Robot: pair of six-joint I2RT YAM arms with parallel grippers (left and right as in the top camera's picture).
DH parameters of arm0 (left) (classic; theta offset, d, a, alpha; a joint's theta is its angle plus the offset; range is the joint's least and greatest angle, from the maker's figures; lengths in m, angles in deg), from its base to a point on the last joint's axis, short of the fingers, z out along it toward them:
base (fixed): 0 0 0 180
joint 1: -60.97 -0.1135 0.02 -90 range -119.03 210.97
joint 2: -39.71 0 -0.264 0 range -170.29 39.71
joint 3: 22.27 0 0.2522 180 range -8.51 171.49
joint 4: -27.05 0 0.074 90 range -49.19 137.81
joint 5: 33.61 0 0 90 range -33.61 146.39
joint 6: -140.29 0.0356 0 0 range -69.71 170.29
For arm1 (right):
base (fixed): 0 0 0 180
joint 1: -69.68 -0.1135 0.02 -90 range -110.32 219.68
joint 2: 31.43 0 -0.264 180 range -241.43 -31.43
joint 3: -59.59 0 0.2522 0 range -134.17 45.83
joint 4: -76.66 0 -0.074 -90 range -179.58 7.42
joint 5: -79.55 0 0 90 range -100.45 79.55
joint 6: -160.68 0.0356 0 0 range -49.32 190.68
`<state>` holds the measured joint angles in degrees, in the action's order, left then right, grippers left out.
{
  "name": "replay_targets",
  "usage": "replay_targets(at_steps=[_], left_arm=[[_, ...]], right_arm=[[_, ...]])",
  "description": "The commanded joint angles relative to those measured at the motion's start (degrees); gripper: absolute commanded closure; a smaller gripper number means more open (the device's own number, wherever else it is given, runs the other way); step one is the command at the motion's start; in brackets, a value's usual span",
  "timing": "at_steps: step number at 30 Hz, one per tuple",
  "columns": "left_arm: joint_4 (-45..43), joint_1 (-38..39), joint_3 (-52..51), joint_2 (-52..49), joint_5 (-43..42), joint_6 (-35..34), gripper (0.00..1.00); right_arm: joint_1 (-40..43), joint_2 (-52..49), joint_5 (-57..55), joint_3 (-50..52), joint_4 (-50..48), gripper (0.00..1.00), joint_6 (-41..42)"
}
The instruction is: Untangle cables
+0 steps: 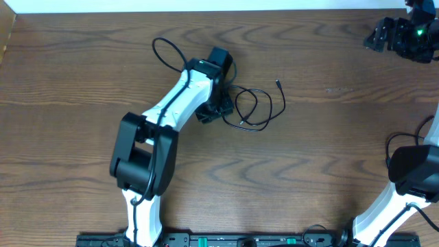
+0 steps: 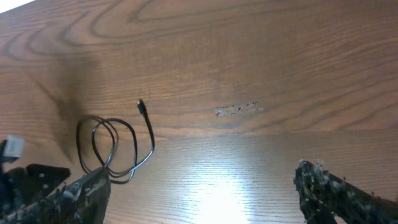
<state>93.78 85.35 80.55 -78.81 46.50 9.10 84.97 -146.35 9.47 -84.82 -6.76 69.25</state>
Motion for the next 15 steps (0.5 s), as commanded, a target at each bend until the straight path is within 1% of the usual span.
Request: replay_targets(at_steps=[1, 4, 15], left_arm=[[0.20, 0.63, -0.02, -2.36, -1.05, -5.44, 0.55], [-0.52, 0.87, -0.02, -3.56, -1.22, -6.56, 0.55], [-4.11, 1.40, -1.42, -3.96, -1.68, -6.84, 0.55]], right_arm=[[-0.24, -0.50, -0.11, 0.31, -0.11, 0.10, 0.72], [-0.24, -0.50, -0.11, 0.31, -0.11, 0.10, 0.72], [-0.35, -0.50, -0.09, 0.31, -0.04, 0.11, 0.72]])
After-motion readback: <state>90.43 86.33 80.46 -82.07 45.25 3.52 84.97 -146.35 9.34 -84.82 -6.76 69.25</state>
